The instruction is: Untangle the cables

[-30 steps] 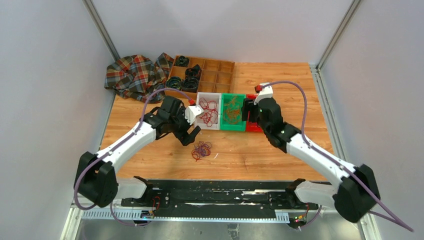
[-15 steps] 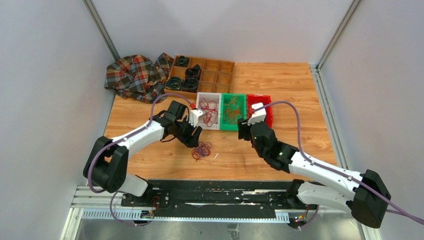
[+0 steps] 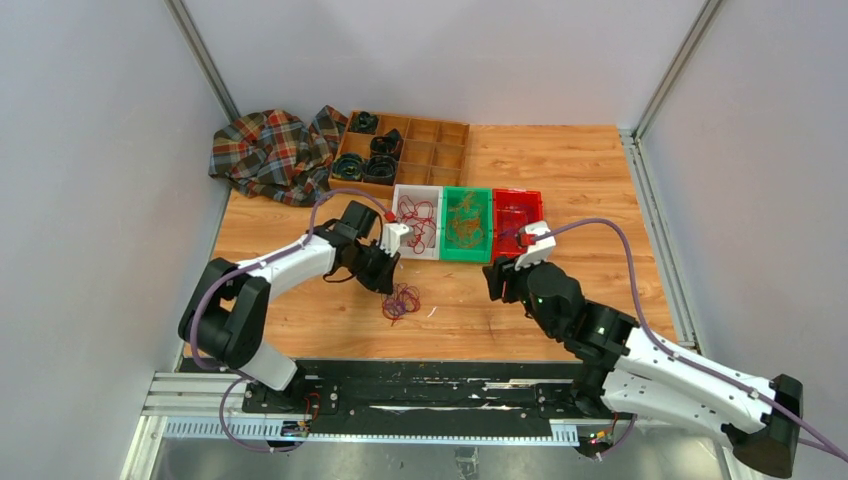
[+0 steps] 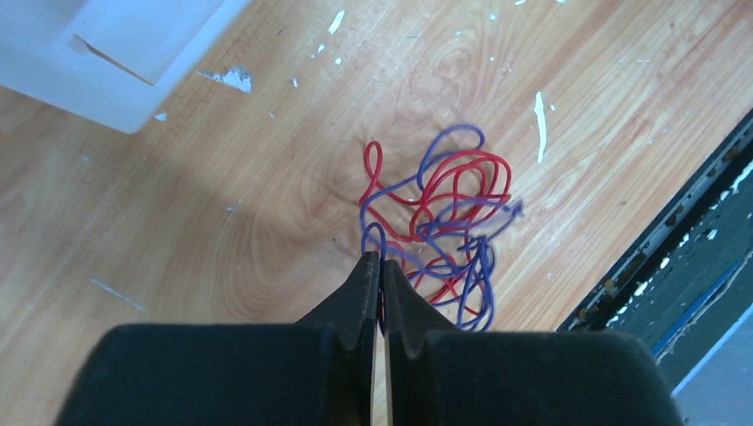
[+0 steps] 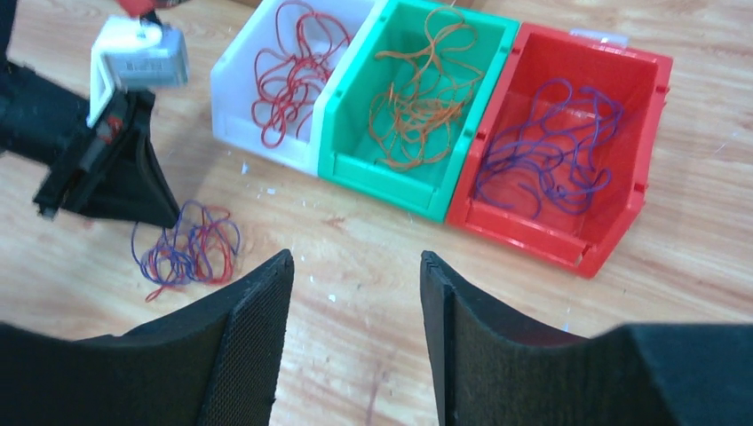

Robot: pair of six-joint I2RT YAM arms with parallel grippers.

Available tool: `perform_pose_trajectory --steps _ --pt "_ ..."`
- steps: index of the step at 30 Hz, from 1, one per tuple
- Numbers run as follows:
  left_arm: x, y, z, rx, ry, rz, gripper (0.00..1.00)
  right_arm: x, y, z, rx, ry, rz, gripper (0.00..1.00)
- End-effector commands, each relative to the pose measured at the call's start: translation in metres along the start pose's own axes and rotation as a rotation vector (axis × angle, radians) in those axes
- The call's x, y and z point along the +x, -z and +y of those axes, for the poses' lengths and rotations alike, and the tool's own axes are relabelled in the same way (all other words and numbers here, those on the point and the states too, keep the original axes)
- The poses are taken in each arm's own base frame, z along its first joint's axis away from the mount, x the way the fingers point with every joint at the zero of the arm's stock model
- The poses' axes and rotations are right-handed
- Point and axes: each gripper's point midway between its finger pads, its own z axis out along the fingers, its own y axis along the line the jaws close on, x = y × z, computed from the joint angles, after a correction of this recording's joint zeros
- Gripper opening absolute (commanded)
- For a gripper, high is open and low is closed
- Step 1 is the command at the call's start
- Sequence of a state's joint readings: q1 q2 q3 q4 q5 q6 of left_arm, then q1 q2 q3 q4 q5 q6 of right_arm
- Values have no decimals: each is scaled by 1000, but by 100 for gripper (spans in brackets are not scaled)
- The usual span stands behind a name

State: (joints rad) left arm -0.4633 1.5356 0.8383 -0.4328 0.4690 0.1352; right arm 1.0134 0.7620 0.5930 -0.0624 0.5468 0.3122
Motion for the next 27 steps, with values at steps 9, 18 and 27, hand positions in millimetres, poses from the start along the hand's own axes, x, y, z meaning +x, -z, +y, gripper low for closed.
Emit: perform_pose_trajectory --steps 9,18,27 --pt "-68 102 -53 76 -241 -174 1 30 36 44 -233 83 204 55" --pt "-81 162 -80 55 -312 -237 1 -50 -14 138 -380 88 -114 65" --pt "-84 190 -97 60 -321 -267 1 -76 -34 201 -476 33 -257 65"
